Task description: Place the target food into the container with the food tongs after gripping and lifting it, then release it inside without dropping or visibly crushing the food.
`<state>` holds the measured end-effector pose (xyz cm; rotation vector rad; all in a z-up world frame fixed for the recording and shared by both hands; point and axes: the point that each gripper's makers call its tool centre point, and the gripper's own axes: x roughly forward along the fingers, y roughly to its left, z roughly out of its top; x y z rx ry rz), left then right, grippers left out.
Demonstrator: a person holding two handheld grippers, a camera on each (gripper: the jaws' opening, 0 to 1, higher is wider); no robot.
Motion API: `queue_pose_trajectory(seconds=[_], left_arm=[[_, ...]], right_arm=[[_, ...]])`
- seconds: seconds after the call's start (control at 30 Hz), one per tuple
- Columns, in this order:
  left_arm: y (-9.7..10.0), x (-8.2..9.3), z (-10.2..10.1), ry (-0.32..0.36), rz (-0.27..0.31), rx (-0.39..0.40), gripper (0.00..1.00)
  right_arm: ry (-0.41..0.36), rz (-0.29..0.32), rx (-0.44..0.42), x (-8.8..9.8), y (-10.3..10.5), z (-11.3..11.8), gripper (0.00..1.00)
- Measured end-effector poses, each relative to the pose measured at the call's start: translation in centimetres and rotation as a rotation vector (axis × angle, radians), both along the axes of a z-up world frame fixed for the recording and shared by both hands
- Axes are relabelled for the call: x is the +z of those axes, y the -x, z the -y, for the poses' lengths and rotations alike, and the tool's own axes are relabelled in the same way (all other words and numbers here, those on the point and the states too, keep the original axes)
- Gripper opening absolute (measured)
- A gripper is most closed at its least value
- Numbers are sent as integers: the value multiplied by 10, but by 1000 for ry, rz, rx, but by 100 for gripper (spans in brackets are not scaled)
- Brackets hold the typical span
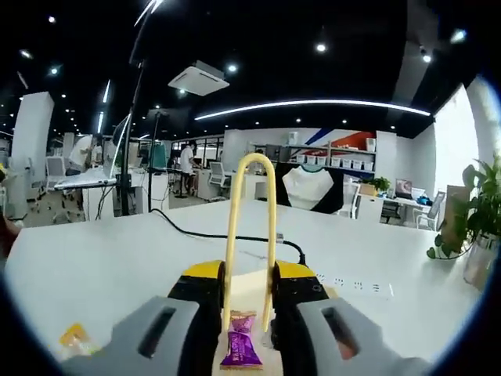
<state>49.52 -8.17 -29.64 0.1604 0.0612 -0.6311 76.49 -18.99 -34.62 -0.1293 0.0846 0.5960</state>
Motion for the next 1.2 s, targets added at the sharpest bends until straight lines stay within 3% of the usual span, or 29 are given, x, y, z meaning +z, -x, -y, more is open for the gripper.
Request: queue_pose_trajectory(seconds=[0.2,0.37,0.57,0.67,0.8,1.2], left_arm=[[2,-3,0,-1,-6,-3,96],[3,0,0,0,-7,-1,95],[3,5,3,1,7,-8,95],[4,7,6,-8,14,-12,95],[1,5,2,-2,6,26,100],[1,6,7,-13,11,-3,100]], right_arm=[[-6,18,3,10,16,10,20],[-87,7,15,16,31,21,21],[-55,25,13,15,39,30,21],[-80,23,5,17,48,39,21],[-90,23,2,15,55,47,21],[-99,7,20,-1,73,67,21]])
